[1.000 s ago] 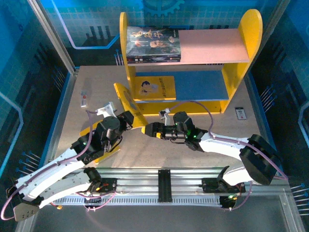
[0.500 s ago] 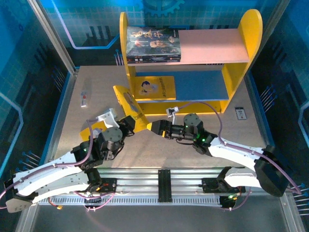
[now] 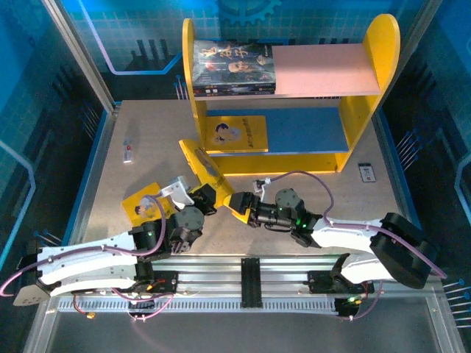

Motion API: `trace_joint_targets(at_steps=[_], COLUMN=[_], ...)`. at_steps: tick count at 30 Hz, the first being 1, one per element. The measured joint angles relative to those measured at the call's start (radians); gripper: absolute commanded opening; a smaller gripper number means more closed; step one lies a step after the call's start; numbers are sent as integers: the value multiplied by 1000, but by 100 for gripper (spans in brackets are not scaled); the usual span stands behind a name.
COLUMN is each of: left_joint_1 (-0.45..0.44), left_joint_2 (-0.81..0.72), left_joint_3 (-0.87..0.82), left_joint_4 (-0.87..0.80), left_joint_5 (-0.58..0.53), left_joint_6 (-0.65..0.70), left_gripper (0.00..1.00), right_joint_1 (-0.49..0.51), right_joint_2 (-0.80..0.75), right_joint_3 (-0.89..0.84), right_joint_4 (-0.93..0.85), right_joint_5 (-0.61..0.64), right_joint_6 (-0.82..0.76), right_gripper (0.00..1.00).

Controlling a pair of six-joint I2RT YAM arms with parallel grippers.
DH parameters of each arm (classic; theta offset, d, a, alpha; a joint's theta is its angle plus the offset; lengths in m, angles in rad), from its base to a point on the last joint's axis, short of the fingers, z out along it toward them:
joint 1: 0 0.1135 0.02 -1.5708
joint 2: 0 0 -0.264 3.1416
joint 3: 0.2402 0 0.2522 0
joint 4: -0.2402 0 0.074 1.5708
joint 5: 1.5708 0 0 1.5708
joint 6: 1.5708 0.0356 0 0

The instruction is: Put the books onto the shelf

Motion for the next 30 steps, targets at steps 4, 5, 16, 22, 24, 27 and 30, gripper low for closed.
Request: trace_joint_targets(at_steps=[4,5,16,22,24,27,30], left_joint_1=[0,0,-11,-11,-11,-11,-11], left_joint_2=[9,9,21,29,29,28,25], left_joint_3=[-13,-17,-45,-47,-47,-47,-47], left_joint_4=[32,39,80,98,99,104,106], left_joint_5=[-14,-18,-40,-63,-72,-95,-107], left_joint_6=[17,18,16,16,14,10,8], left_gripper=[0,0,0,0,0,0,0], right_joint_1=[7,9,18,29,29,29,29], right_joint_2=[59,74,261,294,297,299,298], right_joint_3=[-4,-4,23,38,38,38,38], right_joint_4=[101,125,426,498,510,526,534], right_joint_5=[22,24,74,105,111,129,135], right_joint_6=[47,57,196,245,255,266,264], right_gripper=[95,95,75,52,40,31,26])
